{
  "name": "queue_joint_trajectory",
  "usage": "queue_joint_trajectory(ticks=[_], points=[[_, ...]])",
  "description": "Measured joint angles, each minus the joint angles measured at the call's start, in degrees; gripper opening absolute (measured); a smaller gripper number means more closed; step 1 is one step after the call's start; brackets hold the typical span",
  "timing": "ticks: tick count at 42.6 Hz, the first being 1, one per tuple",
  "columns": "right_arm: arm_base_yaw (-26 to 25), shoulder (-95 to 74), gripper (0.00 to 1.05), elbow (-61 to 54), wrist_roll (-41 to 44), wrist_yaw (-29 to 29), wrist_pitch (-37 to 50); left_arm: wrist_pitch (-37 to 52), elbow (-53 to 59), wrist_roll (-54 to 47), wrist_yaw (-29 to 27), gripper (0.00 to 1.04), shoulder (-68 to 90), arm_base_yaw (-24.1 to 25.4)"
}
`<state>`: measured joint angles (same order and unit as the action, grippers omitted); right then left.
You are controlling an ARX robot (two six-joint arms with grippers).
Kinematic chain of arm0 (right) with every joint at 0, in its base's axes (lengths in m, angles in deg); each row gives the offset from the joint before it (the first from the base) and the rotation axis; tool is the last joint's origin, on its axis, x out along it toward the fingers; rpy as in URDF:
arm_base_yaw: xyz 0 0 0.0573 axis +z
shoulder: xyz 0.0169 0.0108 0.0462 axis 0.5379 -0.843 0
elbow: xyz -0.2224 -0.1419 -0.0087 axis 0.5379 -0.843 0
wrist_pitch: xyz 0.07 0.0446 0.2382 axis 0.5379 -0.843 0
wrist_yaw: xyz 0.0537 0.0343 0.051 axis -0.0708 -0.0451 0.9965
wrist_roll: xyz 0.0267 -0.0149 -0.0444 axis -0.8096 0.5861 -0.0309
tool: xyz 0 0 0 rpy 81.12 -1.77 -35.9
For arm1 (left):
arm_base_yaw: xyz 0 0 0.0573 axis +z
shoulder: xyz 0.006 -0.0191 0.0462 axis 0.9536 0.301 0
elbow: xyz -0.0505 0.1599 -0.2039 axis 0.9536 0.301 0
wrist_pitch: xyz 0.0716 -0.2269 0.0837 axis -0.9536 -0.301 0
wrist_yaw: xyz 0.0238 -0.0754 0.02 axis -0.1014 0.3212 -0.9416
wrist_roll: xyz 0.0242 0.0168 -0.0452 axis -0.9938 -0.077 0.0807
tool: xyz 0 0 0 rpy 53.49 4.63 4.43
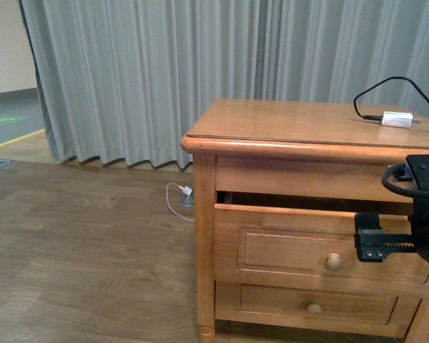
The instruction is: Place pink marker in drawer with both arms
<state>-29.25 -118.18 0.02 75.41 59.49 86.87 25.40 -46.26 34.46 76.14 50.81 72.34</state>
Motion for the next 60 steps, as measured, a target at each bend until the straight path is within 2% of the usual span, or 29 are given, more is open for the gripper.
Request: queue_joint_trajectory(ticks=[25,60], points=[[-0.9,-7.7,0.96,5.7,-2.3,2.3,8.0,0.0,0.0,0.0,0.0,0.99,0.0,0.0],[-1.9,-9.0,0.96,8.7,-2.4,4.0,7.6,0.0,0.0,0.0,0.0,0.99,0.0,0.0]])
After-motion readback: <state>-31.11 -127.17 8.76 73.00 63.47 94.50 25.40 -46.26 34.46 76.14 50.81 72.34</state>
